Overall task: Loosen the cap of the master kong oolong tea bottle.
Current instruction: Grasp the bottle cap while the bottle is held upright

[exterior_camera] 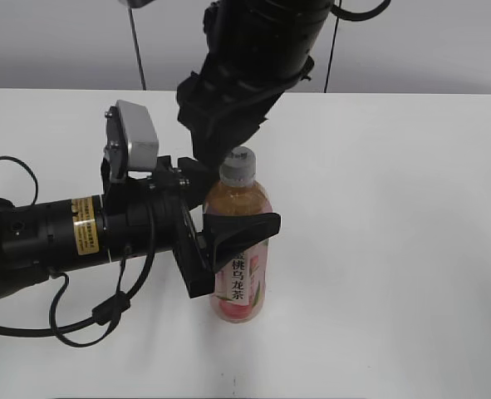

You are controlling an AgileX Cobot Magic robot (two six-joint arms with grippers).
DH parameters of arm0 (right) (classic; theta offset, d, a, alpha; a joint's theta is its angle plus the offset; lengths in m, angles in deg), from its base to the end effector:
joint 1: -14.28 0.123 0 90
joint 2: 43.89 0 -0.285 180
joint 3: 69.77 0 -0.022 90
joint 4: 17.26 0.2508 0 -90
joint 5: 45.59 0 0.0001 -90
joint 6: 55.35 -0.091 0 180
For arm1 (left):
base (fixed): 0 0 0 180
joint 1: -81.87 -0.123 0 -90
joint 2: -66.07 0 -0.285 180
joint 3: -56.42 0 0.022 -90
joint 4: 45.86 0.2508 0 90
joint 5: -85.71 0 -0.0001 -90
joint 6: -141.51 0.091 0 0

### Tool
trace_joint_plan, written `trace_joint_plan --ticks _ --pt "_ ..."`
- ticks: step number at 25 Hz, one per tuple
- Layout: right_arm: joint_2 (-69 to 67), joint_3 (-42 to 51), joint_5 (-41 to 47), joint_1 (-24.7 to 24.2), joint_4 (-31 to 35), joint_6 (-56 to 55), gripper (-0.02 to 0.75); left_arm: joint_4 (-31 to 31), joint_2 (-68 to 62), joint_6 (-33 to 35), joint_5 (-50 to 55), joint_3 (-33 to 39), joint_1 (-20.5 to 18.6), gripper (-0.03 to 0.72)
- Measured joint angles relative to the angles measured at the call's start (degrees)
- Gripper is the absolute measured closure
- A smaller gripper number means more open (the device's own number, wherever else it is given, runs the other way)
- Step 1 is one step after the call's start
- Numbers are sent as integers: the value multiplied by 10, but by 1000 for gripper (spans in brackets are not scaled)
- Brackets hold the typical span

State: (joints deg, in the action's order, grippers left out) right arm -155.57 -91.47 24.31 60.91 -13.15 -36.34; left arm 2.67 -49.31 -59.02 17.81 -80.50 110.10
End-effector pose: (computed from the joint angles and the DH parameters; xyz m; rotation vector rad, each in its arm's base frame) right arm 0.2615 0.2857 0.3247 -1.5078 2.3708 0.2169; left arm 0.2338 -0.1972 0.1438 1.0091 1.4904 -0.9892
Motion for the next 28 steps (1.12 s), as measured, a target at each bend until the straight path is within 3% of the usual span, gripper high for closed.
trace_joint_plan --ticks 16,23,28 --pt "-2 44 1 0 4 -83 201 0 0 0 0 0 0 230" --pt "-3 45 1 0 3 -84 299 0 0 0 0 0 0 230" --pt "-3 45 1 0 2 -58 442 0 0 0 0 0 0 230"
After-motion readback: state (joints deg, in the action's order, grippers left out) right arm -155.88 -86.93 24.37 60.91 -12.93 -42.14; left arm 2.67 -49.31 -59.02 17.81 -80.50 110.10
